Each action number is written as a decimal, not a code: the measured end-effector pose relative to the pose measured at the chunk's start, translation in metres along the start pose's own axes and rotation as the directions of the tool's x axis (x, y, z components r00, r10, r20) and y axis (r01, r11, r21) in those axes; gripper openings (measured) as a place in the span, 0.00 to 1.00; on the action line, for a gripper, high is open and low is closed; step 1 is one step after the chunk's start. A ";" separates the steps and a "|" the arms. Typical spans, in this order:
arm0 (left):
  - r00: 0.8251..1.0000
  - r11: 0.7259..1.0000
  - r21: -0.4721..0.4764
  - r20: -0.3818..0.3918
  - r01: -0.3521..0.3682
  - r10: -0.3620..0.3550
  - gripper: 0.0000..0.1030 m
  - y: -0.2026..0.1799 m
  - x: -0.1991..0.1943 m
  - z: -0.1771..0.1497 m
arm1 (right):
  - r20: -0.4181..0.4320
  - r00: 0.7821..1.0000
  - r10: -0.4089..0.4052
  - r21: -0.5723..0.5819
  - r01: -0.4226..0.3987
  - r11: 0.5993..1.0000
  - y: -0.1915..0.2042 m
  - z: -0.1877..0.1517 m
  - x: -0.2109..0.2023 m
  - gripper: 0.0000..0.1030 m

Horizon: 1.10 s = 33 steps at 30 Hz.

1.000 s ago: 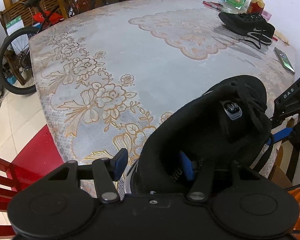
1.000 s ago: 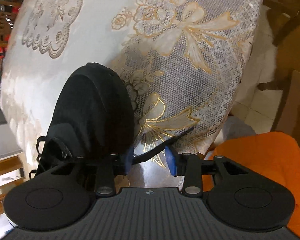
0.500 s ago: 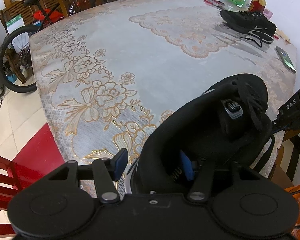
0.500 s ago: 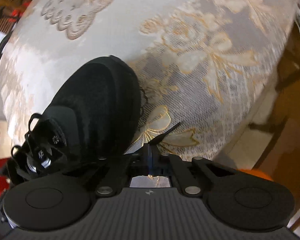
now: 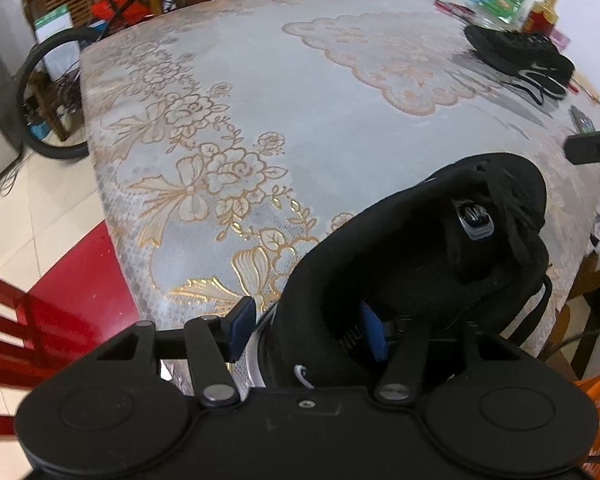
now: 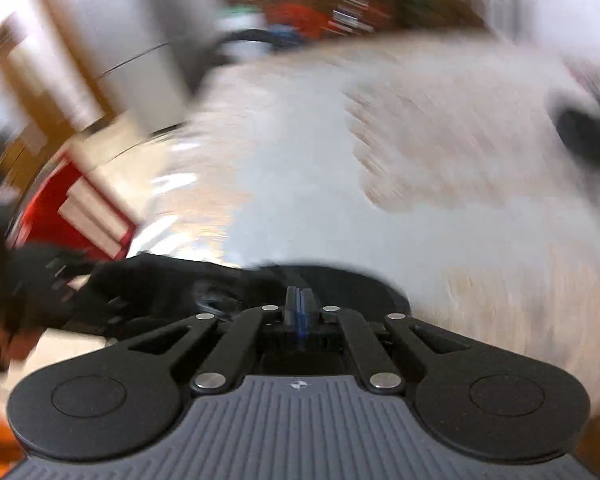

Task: Lace up shoes with both hands

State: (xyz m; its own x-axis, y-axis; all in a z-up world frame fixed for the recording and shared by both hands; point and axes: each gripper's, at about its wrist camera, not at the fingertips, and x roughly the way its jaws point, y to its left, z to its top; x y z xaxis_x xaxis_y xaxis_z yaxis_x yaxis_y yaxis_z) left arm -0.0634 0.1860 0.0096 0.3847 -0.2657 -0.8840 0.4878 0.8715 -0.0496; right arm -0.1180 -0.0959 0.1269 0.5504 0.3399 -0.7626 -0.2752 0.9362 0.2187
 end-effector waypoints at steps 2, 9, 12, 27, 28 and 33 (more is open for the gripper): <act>1.000 1.000 -0.021 0.006 -0.012 0.012 0.52 -0.001 -0.001 -0.001 | -0.072 0.997 0.030 0.031 -0.028 0.999 -0.007 0.000 0.000 0.00; 1.000 0.998 -0.052 0.011 -0.017 0.018 0.52 -0.001 -0.003 -0.003 | -0.395 0.916 -0.068 0.290 0.195 0.937 -0.045 -0.056 0.030 0.27; 1.000 0.998 -0.056 0.002 -0.014 0.015 0.52 0.000 -0.002 -0.002 | -0.398 0.917 -0.005 0.443 0.197 0.874 -0.061 -0.067 0.040 0.27; 0.986 0.886 -0.433 -0.052 -0.165 0.159 0.54 -0.051 -0.001 -0.014 | -0.226 0.970 0.088 -0.060 -0.104 0.993 -0.052 0.060 0.132 0.03; 0.984 0.863 -0.474 -0.054 -0.177 0.172 0.54 -0.056 -0.001 -0.015 | -0.236 0.963 0.133 -0.090 -0.158 0.983 -0.050 0.070 0.141 0.04; 0.967 0.750 -0.618 -0.077 -0.237 0.242 0.54 -0.078 -0.006 -0.019 | -0.281 0.934 0.221 -0.143 -0.268 0.953 -0.059 0.100 0.136 0.26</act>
State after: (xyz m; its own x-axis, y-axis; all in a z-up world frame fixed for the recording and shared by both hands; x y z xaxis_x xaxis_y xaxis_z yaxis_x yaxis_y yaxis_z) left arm -0.1188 0.1277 0.0099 0.4297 -0.0146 -0.9028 -0.2096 0.9710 -0.1154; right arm 0.0520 -0.0961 0.0717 0.2320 0.4989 -0.8350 -0.5221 0.7882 0.3259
